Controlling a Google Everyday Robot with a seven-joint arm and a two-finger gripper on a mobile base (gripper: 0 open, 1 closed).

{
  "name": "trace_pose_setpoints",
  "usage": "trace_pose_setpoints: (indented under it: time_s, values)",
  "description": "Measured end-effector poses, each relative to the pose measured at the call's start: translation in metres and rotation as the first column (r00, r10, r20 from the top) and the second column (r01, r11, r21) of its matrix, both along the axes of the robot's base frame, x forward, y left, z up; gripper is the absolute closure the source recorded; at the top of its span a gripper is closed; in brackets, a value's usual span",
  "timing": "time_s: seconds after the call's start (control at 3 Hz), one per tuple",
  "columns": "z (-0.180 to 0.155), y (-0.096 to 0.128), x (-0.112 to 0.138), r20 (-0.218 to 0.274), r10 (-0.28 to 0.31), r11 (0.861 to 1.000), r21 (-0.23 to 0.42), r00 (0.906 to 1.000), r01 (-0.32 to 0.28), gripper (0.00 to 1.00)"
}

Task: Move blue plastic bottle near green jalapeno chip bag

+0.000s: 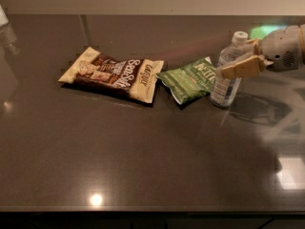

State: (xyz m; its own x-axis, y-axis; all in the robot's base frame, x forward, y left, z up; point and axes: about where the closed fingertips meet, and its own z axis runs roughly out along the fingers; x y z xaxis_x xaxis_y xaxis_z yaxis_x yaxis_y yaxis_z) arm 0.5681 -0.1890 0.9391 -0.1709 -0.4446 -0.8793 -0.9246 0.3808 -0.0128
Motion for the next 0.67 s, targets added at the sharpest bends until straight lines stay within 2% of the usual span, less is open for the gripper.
trace_pose_setpoints:
  time_s: [0.33, 0.67]
  values:
    - [-0.0003, 0.0024, 0.0003, -0.001, 0.004, 1.000, 0.001, 1.0000, -0.004, 0.00]
    - [-0.0003, 0.0025, 0.0004, -0.001, 0.004, 1.000, 0.001, 1.0000, -0.004, 0.00]
